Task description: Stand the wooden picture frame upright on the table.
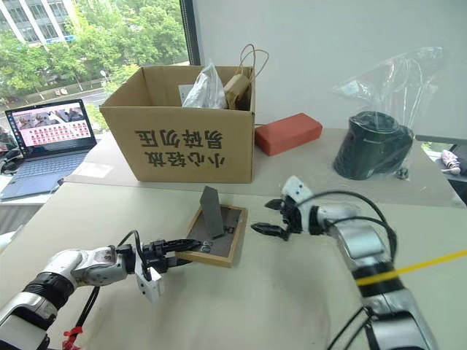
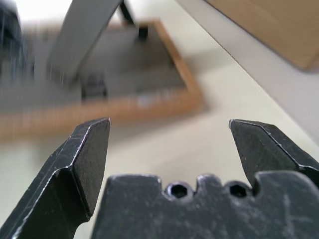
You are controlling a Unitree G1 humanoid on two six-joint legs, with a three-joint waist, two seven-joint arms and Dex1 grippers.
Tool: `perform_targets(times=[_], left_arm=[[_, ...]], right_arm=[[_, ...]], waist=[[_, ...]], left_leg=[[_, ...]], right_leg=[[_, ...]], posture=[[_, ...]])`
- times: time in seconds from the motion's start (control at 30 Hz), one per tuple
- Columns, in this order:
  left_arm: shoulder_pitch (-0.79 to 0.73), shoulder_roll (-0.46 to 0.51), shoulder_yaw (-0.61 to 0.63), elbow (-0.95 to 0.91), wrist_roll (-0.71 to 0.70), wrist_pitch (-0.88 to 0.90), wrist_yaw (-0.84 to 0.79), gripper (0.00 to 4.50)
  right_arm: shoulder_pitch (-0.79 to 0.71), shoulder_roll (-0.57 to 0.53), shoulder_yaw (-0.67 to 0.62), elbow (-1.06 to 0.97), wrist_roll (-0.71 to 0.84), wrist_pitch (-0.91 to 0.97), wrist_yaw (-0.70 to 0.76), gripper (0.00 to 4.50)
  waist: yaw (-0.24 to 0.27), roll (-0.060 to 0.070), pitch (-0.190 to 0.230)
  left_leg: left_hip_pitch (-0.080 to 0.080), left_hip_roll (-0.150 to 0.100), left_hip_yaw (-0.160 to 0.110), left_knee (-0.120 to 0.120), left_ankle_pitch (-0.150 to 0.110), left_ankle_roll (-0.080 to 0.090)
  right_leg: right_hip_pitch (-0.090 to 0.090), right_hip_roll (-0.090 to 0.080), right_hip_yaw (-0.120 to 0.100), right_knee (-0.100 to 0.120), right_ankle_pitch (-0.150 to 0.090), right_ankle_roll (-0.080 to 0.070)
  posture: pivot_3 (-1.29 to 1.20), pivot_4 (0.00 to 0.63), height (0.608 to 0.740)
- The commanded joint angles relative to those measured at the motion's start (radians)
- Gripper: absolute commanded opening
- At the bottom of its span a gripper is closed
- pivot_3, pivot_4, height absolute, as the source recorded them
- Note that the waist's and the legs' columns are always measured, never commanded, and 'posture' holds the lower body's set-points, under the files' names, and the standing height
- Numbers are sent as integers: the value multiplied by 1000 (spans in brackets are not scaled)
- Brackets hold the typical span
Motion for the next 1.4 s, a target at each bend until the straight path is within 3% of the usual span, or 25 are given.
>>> perform_targets(times=[0.03, 0.13, 0.3, 0.37, 0.6, 0.67, 0.77, 1.0, 1.1, 1.17, 1.2, 1.3, 1.4], left_arm=[[13, 5, -48, 34, 36, -5, -52, 1318], [0, 1, -50, 39, 26, -12, -54, 1318], [-16, -1, -51, 51, 22, -20, -55, 1318], [-21, -2, -52, 53, 16, -23, -59, 1318], [-23, -1, -46, 54, 1, -31, -68, 1318], [-21, -1, -44, 55, -3, -30, -70, 1318], [-15, -1, -39, 50, -11, -29, -75, 1318], [1, -6, -26, 38, -55, -22, -94, 1318], [10, -12, -20, 40, -120, -19, -125, 1318], [26, -15, -12, 29, -242, 3, -177, 2213], [41, -13, 7, 10, -307, 23, -192, 2375], [99, 1, 67, -59, -488, 105, -248, 3470], [208, 35, 156, -190, -653, 204, -282, 3470]], right_arm=[[124, -97, 91, -135, -235, -461, -12, 4441], [176, -102, 174, -141, -482, -818, -170, 4441], [134, -17, 232, -58, -802, -1056, -454, 4441], [99, 17, 253, -11, -940, -1086, -577, 4441], [55, 63, 301, 103, -1073, -1128, -726, 4441], [50, 68, 310, 118, -1083, -1130, -744, 4441], [50, 73, 314, 126, -1090, -1131, -765, 3758], [47, 84, 318, 128, -1071, -1116, -779, 1436], [48, 85, 313, 126, -1047, -1108, -779, 1259], [52, 81, 297, 118, -1004, -1097, -767, 1220], [54, 78, 286, 112, -983, -1091, -760, 1220], [60, 78, 254, 93, -909, -1057, -731, 1220], [53, 61, 212, 60, -786, -1015, -663, 1220]], waist=[[1, 0, 0], [1, -2, -1], [-4, -1, -1], [-1, -2, -1], [2, -3, -1], [1, -3, -1], [0, -3, -1], [-1, -3, -1], [-5, -3, -1], [-6, -3, -1], [-8, -3, -1], [-13, -3, -1], [-18, -3, -1]], left_leg=[[1, 0, 0, 0, 0, 0], [3, 0, 1, 0, 0, 0], [4, 0, 1, 1, 1, -1], [4, 0, 2, 1, 1, -2], [4, 0, 1, 0, 1, -2], [4, 0, 2, 0, 1, -1], [6, 0, 2, 0, 1, -1], [6, 0, 1, 0, 1, -1], [6, 0, 1, 0, 1, -1], [6, 0, 1, 0, 1, -1], [7, 0, 2, 0, 1, -1], [6, 0, 1, 0, 1, -1], [4, 0, 1, 0, 1, -1]], right_leg=[[1, 0, 0, 0, -1, 2], [3, 0, 0, 0, -2, 3], [3, 0, 1, 1, -1, 2], [3, 0, 1, 1, -1, 2], [3, 0, 1, -1, 0, 1], [4, 0, 1, 0, 1, -2], [5, 0, 1, 0, 1, -1], [5, 0, 1, 0, 1, -2], [5, 0, 1, 1, 1, -2], [5, 0, 1, 1, 1, -2], [5, 0, 2, 1, 1, -2], [4, 0, 2, 1, 2, -4], [3, 0, 1, 1, 4, -6]], posture=[[0, 150, 740], [0, 150, 740], [0, 150, 740], [0, 150, 740], [0, 150, 740], [0, 150, 740], [0, 150, 740], [0, 150, 740], [0, 150, 740], [0, 150, 740], [0, 150, 740], [0, 150, 740], [0, 150, 740]])
